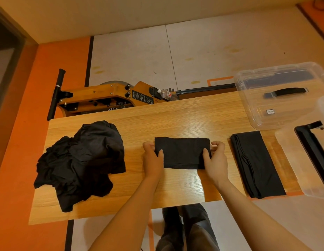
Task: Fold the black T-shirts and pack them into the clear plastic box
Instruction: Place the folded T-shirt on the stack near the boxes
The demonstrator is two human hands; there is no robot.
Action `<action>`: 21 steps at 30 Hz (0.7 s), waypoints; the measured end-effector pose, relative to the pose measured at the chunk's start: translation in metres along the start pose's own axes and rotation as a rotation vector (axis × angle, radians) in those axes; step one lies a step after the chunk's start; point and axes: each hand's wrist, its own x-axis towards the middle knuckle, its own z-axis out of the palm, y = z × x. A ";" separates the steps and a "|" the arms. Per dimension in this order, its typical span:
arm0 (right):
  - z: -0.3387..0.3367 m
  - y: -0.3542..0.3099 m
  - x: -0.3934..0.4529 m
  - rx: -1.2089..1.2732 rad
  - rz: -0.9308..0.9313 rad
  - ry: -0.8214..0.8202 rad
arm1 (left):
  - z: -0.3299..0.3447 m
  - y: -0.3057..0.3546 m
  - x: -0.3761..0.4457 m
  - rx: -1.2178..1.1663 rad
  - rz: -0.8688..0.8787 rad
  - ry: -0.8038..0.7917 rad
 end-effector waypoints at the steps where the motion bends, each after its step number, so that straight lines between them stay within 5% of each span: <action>1: -0.002 0.002 0.000 -0.003 -0.023 -0.023 | 0.000 -0.002 0.000 0.007 0.037 -0.003; 10: -0.015 0.014 0.002 -0.122 -0.180 -0.090 | -0.002 0.003 0.003 0.087 0.185 -0.043; 21: -0.072 0.010 -0.014 -0.021 -0.013 0.094 | 0.009 0.074 0.003 0.114 0.280 -0.262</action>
